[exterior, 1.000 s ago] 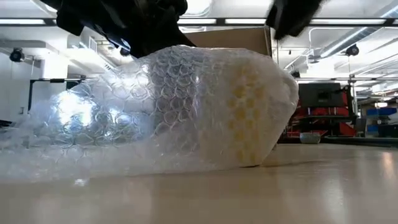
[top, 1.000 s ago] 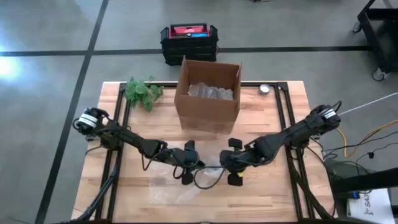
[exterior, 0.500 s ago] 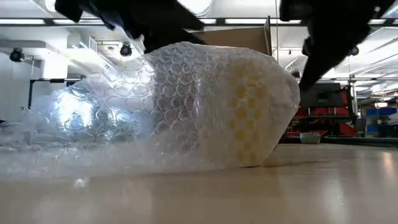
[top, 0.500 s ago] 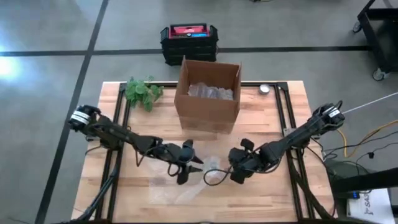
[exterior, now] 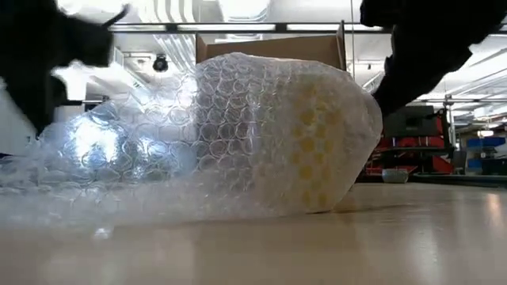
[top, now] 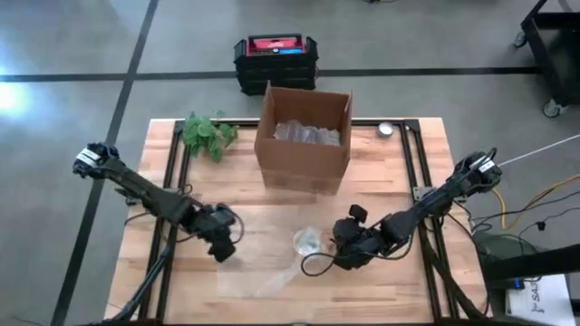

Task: Wrap mug
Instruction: Wrap the yellow cup in bubble wrap

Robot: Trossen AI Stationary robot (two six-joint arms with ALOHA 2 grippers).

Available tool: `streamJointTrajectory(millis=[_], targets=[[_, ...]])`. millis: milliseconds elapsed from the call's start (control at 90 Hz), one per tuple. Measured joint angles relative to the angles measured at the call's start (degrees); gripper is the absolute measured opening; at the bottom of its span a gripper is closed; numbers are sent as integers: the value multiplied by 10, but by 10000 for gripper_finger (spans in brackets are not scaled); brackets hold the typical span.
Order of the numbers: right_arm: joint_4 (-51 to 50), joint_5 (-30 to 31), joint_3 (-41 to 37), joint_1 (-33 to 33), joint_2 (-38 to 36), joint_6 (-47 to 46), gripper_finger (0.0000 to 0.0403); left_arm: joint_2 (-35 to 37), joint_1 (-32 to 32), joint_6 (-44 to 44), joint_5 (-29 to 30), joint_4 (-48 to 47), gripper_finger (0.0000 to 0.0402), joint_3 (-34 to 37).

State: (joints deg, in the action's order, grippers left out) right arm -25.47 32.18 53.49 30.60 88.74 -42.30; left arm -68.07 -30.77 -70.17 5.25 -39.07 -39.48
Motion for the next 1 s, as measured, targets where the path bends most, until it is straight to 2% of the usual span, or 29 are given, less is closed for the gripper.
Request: streamJointTrajectory(millis=[178,356,611,711,833,1000], targets=[[14,40,-3,2,8,20,142,10,-46,-141,-1,62,168,79],[20,41,-4,3,11,25,129,-2,-53,-183,-6,96,153,117],[24,40,-4,3,20,25,110,-39,-53,-177,5,125,135,131],[27,44,-4,3,25,25,103,-43,-53,-160,19,140,98,128],[41,43,-5,1,38,34,95,-42,-53,-130,48,156,19,111],[75,36,-4,1,49,64,83,-37,-53,-63,110,163,4,61]])
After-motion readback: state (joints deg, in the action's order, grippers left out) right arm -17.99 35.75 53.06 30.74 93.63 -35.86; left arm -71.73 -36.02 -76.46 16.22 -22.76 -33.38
